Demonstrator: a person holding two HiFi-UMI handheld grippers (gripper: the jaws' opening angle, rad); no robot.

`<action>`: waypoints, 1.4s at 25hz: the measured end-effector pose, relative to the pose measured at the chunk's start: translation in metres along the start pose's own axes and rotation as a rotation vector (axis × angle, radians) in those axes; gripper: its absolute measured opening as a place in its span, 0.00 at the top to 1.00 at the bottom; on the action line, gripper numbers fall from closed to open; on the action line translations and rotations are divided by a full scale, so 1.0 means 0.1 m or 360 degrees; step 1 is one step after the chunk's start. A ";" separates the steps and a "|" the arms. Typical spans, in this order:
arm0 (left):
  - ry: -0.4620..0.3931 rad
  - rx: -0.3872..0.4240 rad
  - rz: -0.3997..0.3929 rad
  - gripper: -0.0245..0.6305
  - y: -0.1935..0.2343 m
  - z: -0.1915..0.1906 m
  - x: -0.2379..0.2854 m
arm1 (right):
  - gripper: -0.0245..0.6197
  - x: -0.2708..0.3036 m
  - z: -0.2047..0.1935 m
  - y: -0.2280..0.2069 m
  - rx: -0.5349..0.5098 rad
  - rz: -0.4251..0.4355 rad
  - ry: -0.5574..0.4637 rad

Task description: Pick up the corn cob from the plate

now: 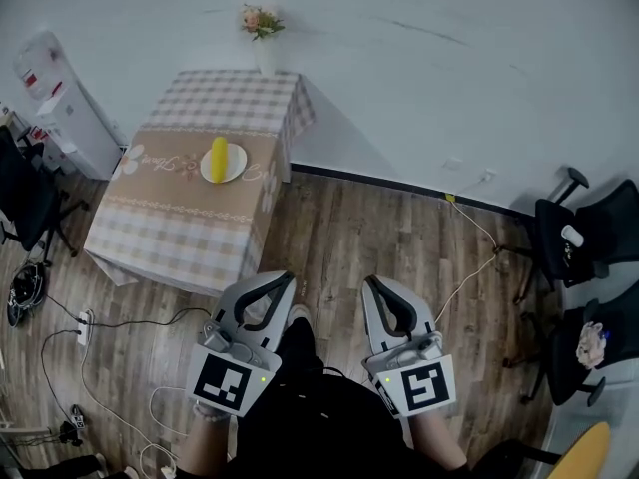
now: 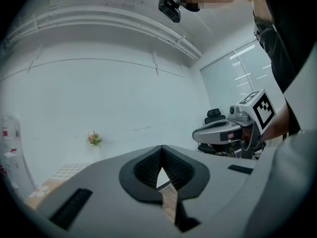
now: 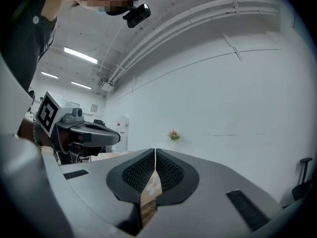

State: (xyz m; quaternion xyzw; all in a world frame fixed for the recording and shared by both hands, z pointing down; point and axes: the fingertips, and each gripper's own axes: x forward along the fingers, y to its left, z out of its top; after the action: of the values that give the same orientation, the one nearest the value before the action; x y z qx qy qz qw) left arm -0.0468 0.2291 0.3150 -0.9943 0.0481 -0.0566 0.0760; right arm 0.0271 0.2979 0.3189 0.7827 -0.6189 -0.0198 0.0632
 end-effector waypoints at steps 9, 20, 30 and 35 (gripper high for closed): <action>-0.0003 -0.0019 -0.0018 0.94 0.59 -0.01 0.58 | 0.90 0.73 0.02 -0.32 -0.0005 0.0004 0.0022; 0.0008 -0.0098 0.0046 0.94 1.48 -0.14 1.17 | 0.90 1.76 0.01 -0.58 -0.0031 0.0075 0.0065; 0.0043 -0.0126 0.0176 0.94 2.18 -0.34 1.32 | 0.90 2.55 0.02 -0.57 -0.0054 0.0186 0.0073; 0.0064 -0.0164 0.0283 0.94 2.38 -0.44 1.19 | 0.90 2.76 0.01 -0.41 -0.0069 0.0289 0.0085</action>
State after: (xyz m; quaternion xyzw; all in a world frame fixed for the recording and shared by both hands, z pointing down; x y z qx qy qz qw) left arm 0.0453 -0.0242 0.3333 -0.9874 0.1405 -0.0671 0.0285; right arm 0.1310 0.0394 0.3258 0.7221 -0.6848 -0.0066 0.0981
